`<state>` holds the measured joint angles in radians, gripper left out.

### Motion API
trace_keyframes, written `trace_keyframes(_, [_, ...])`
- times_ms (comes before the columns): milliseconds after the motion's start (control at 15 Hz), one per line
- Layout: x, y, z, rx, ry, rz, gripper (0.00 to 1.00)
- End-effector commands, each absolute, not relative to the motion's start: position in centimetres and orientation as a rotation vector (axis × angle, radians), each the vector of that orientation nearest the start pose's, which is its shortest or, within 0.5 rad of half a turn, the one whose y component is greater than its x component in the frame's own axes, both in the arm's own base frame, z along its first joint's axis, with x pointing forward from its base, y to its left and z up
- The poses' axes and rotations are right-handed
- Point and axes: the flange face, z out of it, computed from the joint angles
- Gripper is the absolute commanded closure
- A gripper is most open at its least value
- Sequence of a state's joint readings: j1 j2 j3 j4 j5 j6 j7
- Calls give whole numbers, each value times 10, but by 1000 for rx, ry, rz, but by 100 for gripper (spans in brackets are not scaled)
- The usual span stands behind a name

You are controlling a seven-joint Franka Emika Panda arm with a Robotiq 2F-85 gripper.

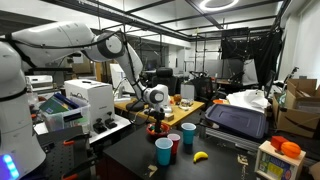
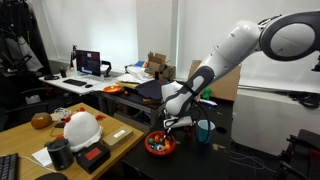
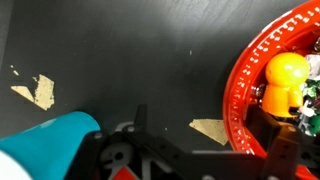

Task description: Put some of the things in the bowl into the blue cup at the back of the line of cups

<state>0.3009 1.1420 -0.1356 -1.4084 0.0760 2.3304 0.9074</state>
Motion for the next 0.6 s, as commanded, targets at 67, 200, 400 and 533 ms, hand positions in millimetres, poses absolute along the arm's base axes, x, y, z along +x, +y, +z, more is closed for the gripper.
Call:
trace_keyframes(67, [645,104,16,-3133,1244,261,0])
trace_keyframes(200, [642,99,18,-3145,1245,265,0])
trace_keyframes(400, [644,102,25,-3121,1221,272,0])
trace_keyframes(533, [647,111,34,-3100,1194,261,0])
